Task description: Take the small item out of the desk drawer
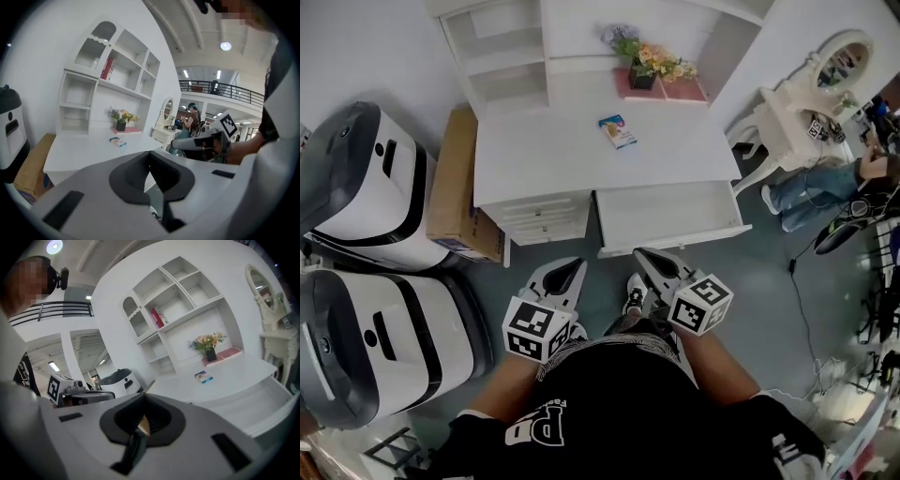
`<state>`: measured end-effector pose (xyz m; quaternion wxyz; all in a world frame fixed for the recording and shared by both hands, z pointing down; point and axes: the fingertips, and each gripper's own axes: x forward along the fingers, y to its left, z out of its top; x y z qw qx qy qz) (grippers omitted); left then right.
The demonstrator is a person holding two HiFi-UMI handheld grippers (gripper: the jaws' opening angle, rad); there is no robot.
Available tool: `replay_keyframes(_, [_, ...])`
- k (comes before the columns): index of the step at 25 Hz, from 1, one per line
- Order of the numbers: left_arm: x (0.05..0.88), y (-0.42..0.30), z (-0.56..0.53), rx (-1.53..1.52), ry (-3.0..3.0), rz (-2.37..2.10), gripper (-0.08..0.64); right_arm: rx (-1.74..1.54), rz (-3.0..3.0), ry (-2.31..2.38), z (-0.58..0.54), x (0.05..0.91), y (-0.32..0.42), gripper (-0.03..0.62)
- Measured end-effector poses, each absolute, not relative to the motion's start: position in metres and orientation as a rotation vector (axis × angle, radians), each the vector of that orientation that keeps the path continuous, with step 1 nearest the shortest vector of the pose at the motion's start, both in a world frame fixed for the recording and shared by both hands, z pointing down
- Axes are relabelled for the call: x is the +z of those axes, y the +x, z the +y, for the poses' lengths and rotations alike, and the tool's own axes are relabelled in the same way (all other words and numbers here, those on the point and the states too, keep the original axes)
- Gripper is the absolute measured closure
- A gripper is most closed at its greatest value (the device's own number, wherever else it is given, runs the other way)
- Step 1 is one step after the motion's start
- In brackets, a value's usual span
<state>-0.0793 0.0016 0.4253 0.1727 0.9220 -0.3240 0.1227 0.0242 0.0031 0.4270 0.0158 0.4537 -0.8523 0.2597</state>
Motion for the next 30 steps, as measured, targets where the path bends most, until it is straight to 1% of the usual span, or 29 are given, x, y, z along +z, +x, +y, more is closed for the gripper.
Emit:
replay_keyframes(5, [0.422, -0.08, 0.014, 0.31, 2.621, -0.877, 0.546, 0.735, -2.616, 1.395, 0.031, 0.41, 0.015, 0.586])
replay_keyframes(12, [0.416, -0.063, 0.036, 0.344, 2.642, -0.879, 0.546, 0.562, -2.591, 1.44, 0.05, 0.396, 0.04, 0.586])
replay_keyframes(19, [0.408, -0.034, 0.064, 0.329, 2.6, -0.951, 0.546, 0.581, -2.643, 1.403, 0.081, 0.386, 0.075, 0.586])
replay_keyframes(24, [0.406, -0.006, 0.085, 0.349, 2.614, -0.962, 0.546, 0.645, -2.655, 1.401, 0.107, 0.399, 0.1, 0.586])
replay_keyframes(30, [0.407, 0.001, 0.11, 0.356, 2.597, -0.997, 0.546, 0.662, -2.649, 1.384, 0.131, 0.41, 0.113, 0.586])
